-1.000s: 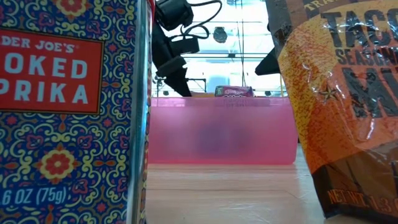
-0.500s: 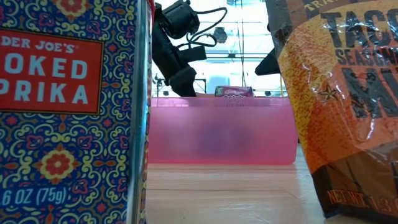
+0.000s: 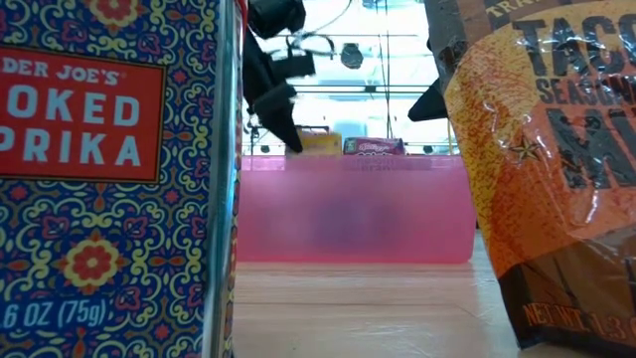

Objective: Pick & Place Kitchen Items
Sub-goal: Put the yellow cereal box into the light red bin

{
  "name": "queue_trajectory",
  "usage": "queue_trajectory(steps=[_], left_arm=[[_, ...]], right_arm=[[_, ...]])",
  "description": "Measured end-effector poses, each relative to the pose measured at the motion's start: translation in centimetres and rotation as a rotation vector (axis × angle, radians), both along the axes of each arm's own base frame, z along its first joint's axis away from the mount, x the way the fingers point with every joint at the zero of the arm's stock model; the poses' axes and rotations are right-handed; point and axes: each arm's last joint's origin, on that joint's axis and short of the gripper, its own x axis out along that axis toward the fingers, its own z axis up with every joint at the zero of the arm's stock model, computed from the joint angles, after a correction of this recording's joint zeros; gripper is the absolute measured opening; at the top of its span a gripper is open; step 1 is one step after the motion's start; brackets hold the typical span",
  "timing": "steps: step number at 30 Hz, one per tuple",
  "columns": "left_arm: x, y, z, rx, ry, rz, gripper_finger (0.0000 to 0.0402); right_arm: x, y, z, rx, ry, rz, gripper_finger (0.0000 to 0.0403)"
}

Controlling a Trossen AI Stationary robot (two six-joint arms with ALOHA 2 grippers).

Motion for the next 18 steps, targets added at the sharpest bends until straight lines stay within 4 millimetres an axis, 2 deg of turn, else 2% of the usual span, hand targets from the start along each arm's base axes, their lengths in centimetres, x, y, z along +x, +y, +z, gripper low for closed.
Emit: queue_trajectory(steps=[7,14,18], left_arm=[[-1.2,-1.6,2.7,0.014,-0.073,-0.005,0.0002],[-1.8,-3.4,3.7,0.013,-0.090,-0.027,0.0002],[-2.1,-4.1,3.3,0.010,-0.042,-0.034,0.0002]], right_arm=[[0.0,0.0,0.0,-0.008,-0.002,0.004,0.0018],[0.0,0.0,0.0,-0.009,-0.001,0.003,0.0018],[0.0,0.0,0.0,-0.010,-0.002,0.002,0.0018]])
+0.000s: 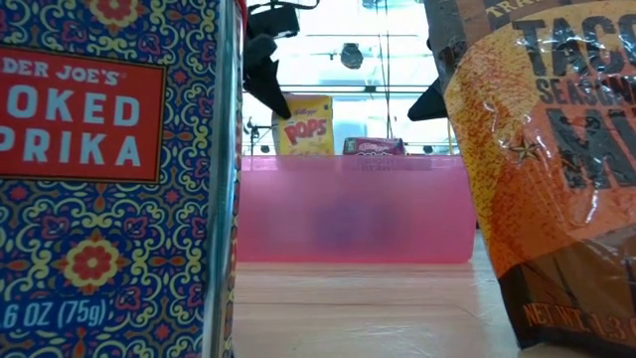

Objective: Pick & Place Kitchen Items
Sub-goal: Put the yellow cereal box into the light red bin

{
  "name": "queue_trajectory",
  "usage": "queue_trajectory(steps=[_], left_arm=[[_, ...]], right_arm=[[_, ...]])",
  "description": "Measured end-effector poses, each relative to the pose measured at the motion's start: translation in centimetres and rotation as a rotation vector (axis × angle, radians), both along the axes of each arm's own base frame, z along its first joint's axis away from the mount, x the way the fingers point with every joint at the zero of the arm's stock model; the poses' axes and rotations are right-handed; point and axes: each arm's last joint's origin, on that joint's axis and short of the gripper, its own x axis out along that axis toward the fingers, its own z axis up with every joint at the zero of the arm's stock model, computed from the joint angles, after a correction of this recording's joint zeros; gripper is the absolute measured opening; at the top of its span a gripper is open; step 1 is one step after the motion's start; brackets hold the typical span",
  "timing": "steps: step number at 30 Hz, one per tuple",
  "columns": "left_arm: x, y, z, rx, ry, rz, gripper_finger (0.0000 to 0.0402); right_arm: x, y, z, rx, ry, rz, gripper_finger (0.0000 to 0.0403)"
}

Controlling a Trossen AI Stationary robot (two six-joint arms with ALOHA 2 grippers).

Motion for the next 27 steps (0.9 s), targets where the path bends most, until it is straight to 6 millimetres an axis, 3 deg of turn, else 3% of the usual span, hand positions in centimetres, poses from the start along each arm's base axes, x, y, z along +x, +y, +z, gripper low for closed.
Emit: queue_trajectory(steps=[18,27], left_arm=[[-0.1,-2.6,0.0,-0.044,-0.013,-0.010,0.0009],[-0.1,-3.0,0.0,-0.052,-0.018,-0.014,0.0004]], right_arm=[[0.0,0.0,0.0,-0.001,0.000,-0.001,0.0018],[0.0,0.0,0.0,-0.001,0.000,-0.001,0.0018]])
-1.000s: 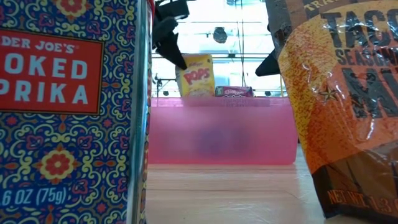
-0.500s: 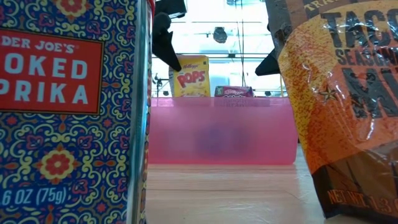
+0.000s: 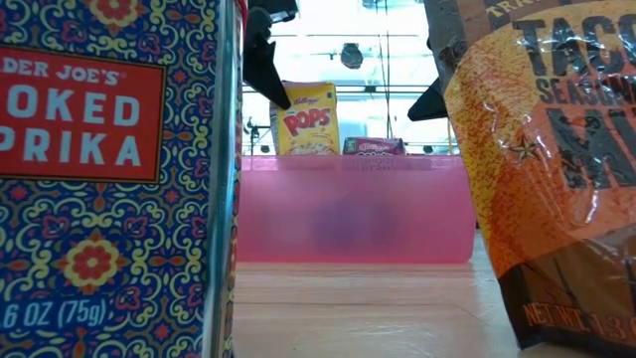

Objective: Pick & Place Kitchen Items
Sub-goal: Put the yellow cereal box into the light red bin

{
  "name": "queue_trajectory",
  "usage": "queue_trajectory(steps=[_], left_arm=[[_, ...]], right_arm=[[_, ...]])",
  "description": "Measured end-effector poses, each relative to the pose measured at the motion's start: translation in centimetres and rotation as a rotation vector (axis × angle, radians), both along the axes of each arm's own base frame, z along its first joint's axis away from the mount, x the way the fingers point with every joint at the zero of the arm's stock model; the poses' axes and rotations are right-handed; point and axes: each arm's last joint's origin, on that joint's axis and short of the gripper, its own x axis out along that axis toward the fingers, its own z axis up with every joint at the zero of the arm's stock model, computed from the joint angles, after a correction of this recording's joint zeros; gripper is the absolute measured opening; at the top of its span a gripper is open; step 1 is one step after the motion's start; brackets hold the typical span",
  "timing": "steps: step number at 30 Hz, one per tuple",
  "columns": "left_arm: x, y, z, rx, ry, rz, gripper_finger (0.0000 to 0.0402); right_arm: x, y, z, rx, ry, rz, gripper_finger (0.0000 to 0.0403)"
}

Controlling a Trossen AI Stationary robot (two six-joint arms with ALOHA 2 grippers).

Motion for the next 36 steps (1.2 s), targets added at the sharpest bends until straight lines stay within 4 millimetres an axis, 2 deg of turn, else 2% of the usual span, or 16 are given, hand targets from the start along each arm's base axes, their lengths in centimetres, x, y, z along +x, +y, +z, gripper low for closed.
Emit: queue_trajectory(steps=[4,19,23,29,36], left_arm=[[0.0,0.0,0.0,0.000,-0.003,0.001,0.0013],[0.1,0.0,0.1,-0.012,-0.022,0.016,0.0097],[0.2,0.0,0.2,-0.014,-0.038,0.017,0.0103],[1.2,-0.1,0.0,-0.017,-0.189,-0.035,0.0095],[1.0,0.5,-1.0,-0.013,-0.188,-0.036,0.0093]], right_arm=[[0.0,0.0,0.0,0.000,0.000,0.000,0.0018],[0.0,0.0,0.0,-0.007,0.000,0.003,0.0018],[0.0,0.0,0.0,-0.007,0.000,0.003,0.0018],[0.0,0.0,0.0,-0.010,0.000,0.005,0.0018],[0.0,0.0,0.0,-0.010,0.000,0.005,0.0018]])
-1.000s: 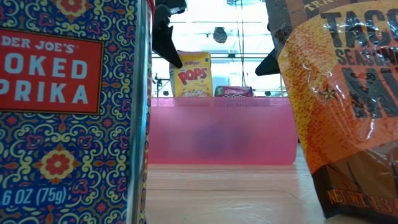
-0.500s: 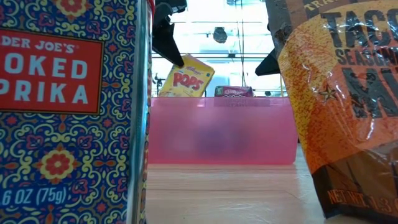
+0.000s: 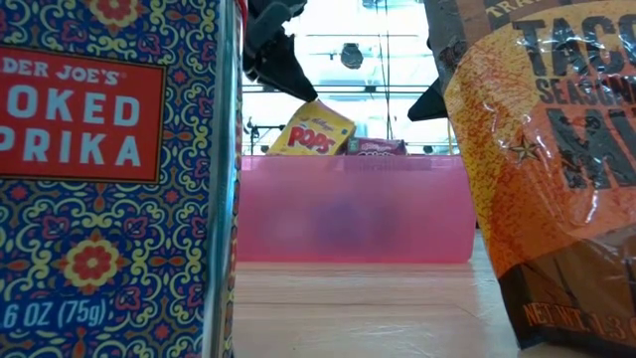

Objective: Pick & Place Kitchen Items
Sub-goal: Put the yellow cereal box into the light red bin, then put the red cereal box into the light red bin

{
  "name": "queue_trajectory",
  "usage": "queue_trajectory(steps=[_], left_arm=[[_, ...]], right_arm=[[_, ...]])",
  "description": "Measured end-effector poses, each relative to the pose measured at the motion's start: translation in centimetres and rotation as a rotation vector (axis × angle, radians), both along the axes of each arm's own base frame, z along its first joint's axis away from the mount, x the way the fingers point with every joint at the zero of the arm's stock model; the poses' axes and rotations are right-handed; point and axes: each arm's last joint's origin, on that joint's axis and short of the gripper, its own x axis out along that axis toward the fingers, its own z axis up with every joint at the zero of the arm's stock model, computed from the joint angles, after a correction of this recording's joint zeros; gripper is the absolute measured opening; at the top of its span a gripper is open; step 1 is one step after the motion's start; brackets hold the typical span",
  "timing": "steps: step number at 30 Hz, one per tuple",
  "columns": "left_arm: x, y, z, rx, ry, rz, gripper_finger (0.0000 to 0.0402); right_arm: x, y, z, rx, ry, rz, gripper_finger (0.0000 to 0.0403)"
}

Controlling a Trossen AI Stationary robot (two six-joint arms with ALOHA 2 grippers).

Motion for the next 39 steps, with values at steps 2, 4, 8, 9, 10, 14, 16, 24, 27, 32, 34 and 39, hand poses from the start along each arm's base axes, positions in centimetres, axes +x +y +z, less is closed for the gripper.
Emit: queue_trajectory(steps=[2,4,8,9,10,14,16,24,27,32,34,39], left_arm=[[0.1,0.2,0.0,-0.012,-0.010,0.003,0.0093],[0.2,0.3,0.0,-0.021,-0.024,-0.004,0.0093],[0.6,0.3,0.0,-0.030,-0.055,-0.017,0.0093],[0.7,0.3,0.1,-0.030,-0.067,-0.018,0.0093],[0.7,0.3,0.1,-0.030,-0.072,-0.019,0.0093],[0.6,0.3,0.0,-0.032,-0.059,-0.018,0.0093],[0.6,0.2,0.0,-0.023,-0.058,-0.019,0.0093],[0.2,-0.2,-0.2,0.012,-0.005,-0.004,0.0093],[-0.7,-0.3,0.3,0.000,0.021,0.016,0.0093],[-3.1,-0.4,1.8,-0.047,0.047,0.101,0.0093],[-4.2,-0.4,2.3,-0.085,0.065,0.139,0.0093],[-6.3,-0.3,2.4,-0.200,0.130,0.271,0.0093]], right_arm=[[0.0,0.0,0.0,-0.003,0.000,0.002,0.0018],[0.0,0.0,0.0,-0.012,0.000,0.007,0.0018],[0.0,0.0,0.0,-0.012,-0.004,0.007,0.0018],[0.0,0.0,0.0,-0.012,-0.005,0.007,0.0018],[0.0,0.0,0.0,-0.012,-0.005,0.007,0.0018],[0.0,0.0,0.1,-0.012,-0.005,0.007,0.0018],[0.0,0.0,0.1,-0.012,-0.005,0.007,0.0018],[0.0,0.0,0.0,-0.013,-0.005,0.007,0.0018],[0.0,0.0,0.0,-0.013,-0.004,0.008,0.0018],[0.0,0.0,0.0,-0.016,0.003,0.009,0.0018],[0.0,0.0,0.0,-0.016,0.003,0.009,0.0018],[-0.1,0.0,-0.3,-0.015,-0.009,0.009,0.0018]])
